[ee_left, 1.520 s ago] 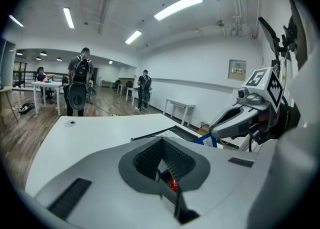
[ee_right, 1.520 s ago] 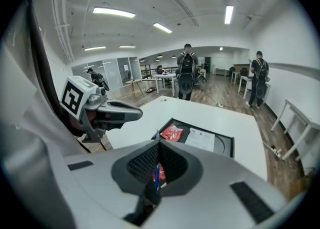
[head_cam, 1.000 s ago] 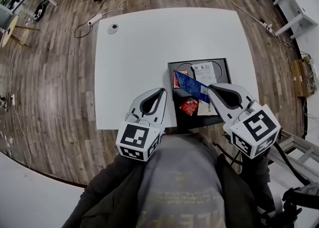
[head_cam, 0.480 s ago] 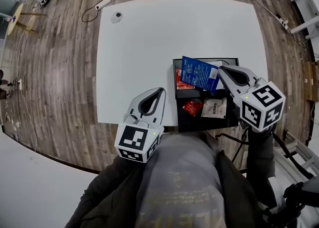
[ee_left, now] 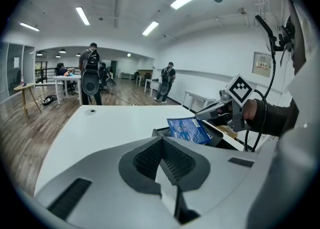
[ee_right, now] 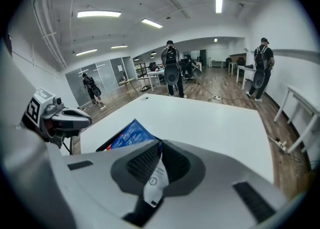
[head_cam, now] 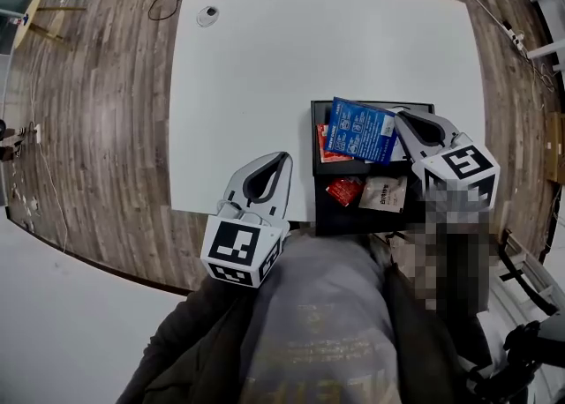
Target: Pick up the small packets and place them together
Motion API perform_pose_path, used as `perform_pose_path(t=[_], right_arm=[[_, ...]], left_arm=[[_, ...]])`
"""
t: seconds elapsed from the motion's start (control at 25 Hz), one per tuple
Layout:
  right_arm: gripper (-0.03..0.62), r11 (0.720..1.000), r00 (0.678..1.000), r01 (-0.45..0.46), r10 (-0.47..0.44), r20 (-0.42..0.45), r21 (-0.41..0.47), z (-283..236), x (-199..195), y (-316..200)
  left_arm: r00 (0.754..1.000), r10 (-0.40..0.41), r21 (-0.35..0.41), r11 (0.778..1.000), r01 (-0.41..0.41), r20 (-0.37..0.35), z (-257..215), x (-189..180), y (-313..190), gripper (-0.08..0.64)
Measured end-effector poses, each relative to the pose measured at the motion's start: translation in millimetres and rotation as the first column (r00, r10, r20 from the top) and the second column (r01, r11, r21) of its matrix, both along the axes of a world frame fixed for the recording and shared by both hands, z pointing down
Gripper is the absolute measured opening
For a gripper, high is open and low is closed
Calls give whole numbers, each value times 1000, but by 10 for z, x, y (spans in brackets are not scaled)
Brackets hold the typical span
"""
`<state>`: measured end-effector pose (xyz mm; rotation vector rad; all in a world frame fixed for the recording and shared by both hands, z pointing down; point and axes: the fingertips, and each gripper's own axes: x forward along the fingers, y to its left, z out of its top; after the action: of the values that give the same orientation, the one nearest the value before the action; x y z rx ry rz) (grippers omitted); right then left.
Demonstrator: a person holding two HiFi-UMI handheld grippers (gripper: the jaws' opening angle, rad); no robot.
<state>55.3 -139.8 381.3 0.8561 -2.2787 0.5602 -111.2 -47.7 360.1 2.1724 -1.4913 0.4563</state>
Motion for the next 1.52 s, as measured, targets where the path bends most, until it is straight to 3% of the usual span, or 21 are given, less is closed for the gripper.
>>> perform_pose_path(t=[0.08, 0.2, 0.36, 0.6, 0.8, 1.0, 1.04, 1.12, 1.52], right_arm=[[29, 1000, 1000, -22, 22, -2, 18, 2, 7, -50], [121, 996, 998, -69, 69, 14, 59, -70, 29, -132], [121, 979, 988, -152, 146, 56, 138, -330, 126, -197], [121, 966, 985, -167, 155, 73, 199, -626, 147, -12], [121, 964, 984, -177, 167, 67, 199, -661, 163, 313], [121, 985, 993, -97, 86, 80, 145, -510, 54, 729], [105, 987, 994, -84, 74, 77, 134, -456, 31, 791], [6, 991, 997, -62, 56, 60, 119, -334, -6, 898], [5, 997, 997, 73, -74, 31, 19, 76, -268, 1223]], left_arm=[[1000, -1, -3, 1000, 1, -2, 16, -8, -6, 2], [1000, 2, -6, 1000, -2, -3, 14, -15, -13, 2], [1000, 17, 3, 1000, -17, -8, -37, -21, -10, 2], [998, 66, 44, 997, -65, -19, -146, 41, 6, 2], [993, 114, 71, 991, -112, -26, -223, 98, 133, 2], [988, 152, 60, 987, -150, -32, -186, 194, 246, 2], [986, 162, 59, 985, -160, -32, -178, 229, 260, 2], [984, 178, 56, 983, -176, -29, -166, 293, 295, 2], [987, 162, 45, 986, -162, 6, -199, 287, 344, 2]])
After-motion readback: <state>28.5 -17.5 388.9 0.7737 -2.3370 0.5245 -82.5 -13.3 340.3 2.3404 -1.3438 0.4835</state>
